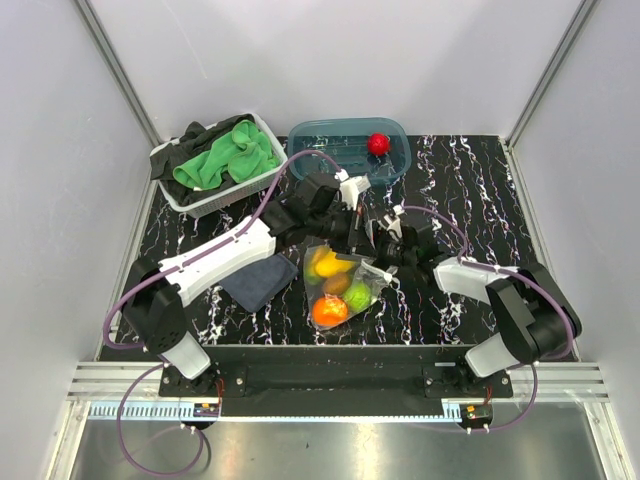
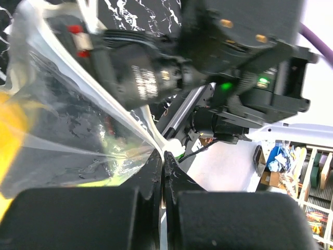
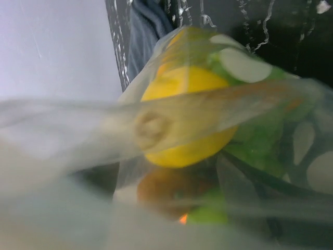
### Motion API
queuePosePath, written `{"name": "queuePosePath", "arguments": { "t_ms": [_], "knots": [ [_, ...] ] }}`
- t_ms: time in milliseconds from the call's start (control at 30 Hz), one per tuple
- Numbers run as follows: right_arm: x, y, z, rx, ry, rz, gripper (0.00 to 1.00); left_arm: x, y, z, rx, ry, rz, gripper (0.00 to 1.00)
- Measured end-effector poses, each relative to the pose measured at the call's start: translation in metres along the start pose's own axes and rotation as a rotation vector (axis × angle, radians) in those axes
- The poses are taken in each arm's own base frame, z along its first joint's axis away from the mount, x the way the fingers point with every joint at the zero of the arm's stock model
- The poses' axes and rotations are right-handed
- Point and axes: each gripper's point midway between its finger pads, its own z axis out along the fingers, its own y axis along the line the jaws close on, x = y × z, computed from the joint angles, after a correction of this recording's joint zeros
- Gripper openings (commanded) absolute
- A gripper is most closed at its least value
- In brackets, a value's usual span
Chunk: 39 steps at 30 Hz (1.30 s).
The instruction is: Open the zip-top bag and remove the fake food
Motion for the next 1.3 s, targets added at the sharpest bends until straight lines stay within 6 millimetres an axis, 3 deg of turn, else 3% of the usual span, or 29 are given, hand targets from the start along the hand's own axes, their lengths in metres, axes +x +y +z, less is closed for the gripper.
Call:
{"name": "queuePosePath", "arguments": {
  "t_ms": [167,367,400,467,567,700,833,1033,1133,1300],
  "knots": [
    [-0.004,-0.009,0.008,0.026,-0.016,0.082,0.83,0.004,-0.005,0.003,0.004,0.005,0.003,0.00],
    [-0.008,-0.016,0.016,0.041,-0.033,0.134,0.68,0.006,-0.005,0.005,-0.003,0.004,0.002,0.00],
    [-0.008,-0.018,0.016,0.044,-0.035,0.138,0.64,0.007,-0.005,0.006,-0.003,0.007,0.000,0.00],
    [-0.009,-0.019,0.017,0.048,-0.040,0.146,0.45,0.011,-0.003,0.007,-0.005,0.014,-0.001,0.00],
    [-0.011,-0.021,0.017,0.055,-0.051,0.144,0.29,0.017,-0.001,0.010,-0.007,0.028,-0.004,0.00],
    [-0.010,-0.021,0.016,0.061,-0.053,0.132,0.16,0.023,0.002,0.013,-0.013,0.036,-0.011,0.00],
    [-0.007,-0.013,0.003,0.069,-0.059,0.088,0.11,0.021,0.005,0.012,-0.036,0.012,-0.015,0.00],
    [-0.001,0.012,-0.035,0.049,-0.125,-0.053,0.02,0.008,0.000,0.001,-0.048,-0.058,-0.030,0.00],
    [0.005,0.010,-0.049,0.066,-0.151,-0.092,0.00,0.001,-0.007,-0.007,-0.032,-0.095,-0.030,0.00],
    [0.012,0.001,-0.069,0.115,-0.187,-0.133,0.00,-0.003,0.007,-0.013,-0.051,-0.128,-0.065,0.00]
  ]
}}
